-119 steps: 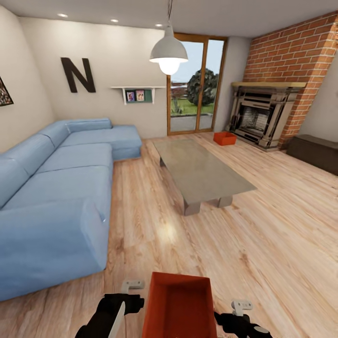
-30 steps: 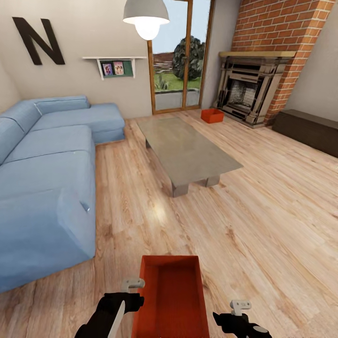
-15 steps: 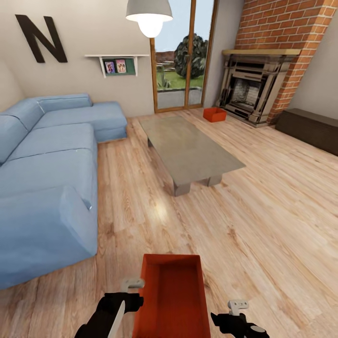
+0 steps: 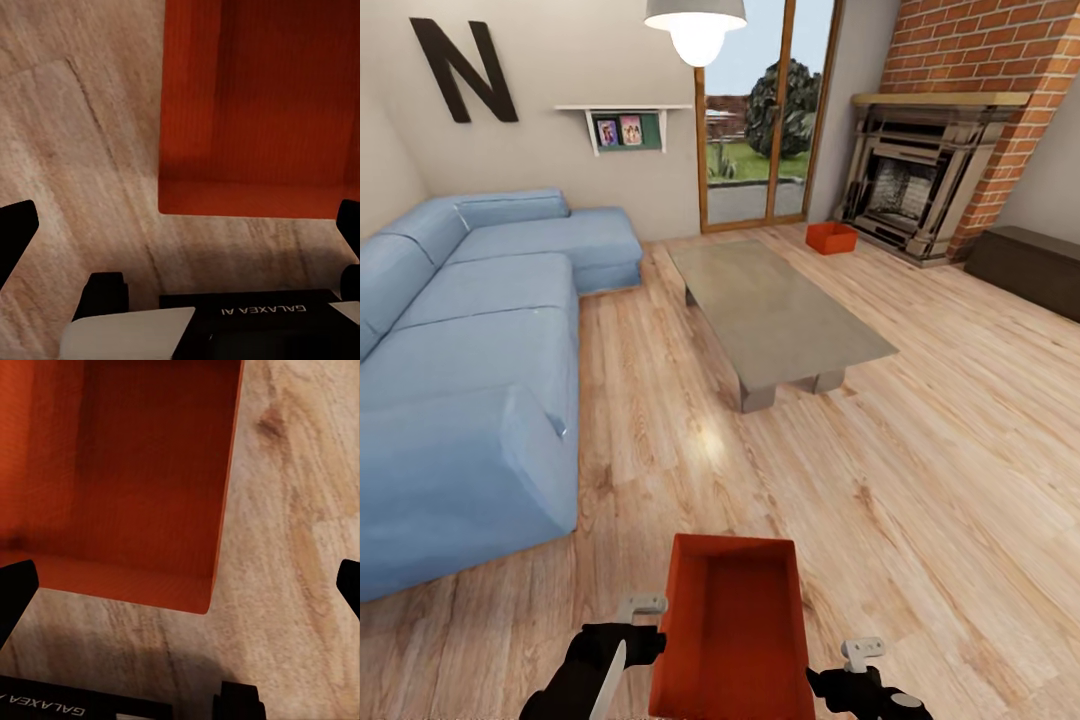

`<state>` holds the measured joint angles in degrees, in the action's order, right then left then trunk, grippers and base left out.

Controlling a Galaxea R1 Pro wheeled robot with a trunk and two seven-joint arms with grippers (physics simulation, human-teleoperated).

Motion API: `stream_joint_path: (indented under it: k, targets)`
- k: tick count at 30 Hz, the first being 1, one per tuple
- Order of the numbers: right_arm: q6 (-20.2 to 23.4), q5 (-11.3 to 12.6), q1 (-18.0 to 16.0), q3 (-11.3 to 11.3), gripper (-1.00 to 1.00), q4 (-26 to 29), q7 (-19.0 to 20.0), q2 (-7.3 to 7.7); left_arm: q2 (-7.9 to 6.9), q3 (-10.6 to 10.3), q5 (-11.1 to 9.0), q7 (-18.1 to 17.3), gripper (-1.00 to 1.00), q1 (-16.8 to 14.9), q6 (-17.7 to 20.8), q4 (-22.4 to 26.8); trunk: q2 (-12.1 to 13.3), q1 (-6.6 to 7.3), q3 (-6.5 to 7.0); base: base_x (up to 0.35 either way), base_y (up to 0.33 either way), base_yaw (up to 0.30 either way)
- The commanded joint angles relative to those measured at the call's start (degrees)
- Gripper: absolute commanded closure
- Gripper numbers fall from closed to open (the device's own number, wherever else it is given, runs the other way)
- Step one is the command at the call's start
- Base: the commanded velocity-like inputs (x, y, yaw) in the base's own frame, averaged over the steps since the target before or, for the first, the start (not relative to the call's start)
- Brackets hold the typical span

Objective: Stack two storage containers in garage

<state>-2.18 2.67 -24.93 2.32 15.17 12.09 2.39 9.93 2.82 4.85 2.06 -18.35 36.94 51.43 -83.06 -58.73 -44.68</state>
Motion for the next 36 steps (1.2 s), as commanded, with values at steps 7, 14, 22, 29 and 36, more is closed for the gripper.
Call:
stream_joint_path:
  k: [7, 14, 22, 29, 36]
  targets:
    - [-0.2, 0.4, 0.0, 0.1, -1.0, -0.1, 0.1, 0.07, 0.07, 0.2, 0.4, -0.3, -1.0, 0.0, 0.1, 0.0, 0.0, 0.0, -0.18, 0.0, 0.0, 0.004]
    - [-0.2, 0.3, 0.0, 0.1, -1.0, -0.1, 0.0, 0.07, 0.07, 0.1, 0.4, -0.3, -1.0, 0.0, 0.1, 0.0, 0.0, 0.0, -0.67, 0.0, 0.0, -0.109]
    - [-0.2, 0.2, 0.0, 0.2, -1.0, -0.1, 0.0, 0.08, 0.07, 0.1, 0.4, -0.3, -1.0, 0.0, 0.1, 0.0, 0.0, 0.0, -1.32, 0.0, 0.0, -0.169]
    - [-0.2, 0.2, 0.0, 0.3, -1.0, -0.1, 0.0, 0.07, 0.07, 0.1, 0.4, -0.3, -1.0, 0.0, 0.1, 0.0, 0.0, 0.0, -1.49, 0.0, 0.0, -0.053]
    - [-0.2, 0.1, 0.0, 0.4, -1.0, -0.1, 0.0, 0.01, 0.07, 0.1, 0.4, -0.3, -1.0, 0.0, 0.1, 0.0, 0.0, 0.0, -1.78, 0.0, 0.0, -0.002]
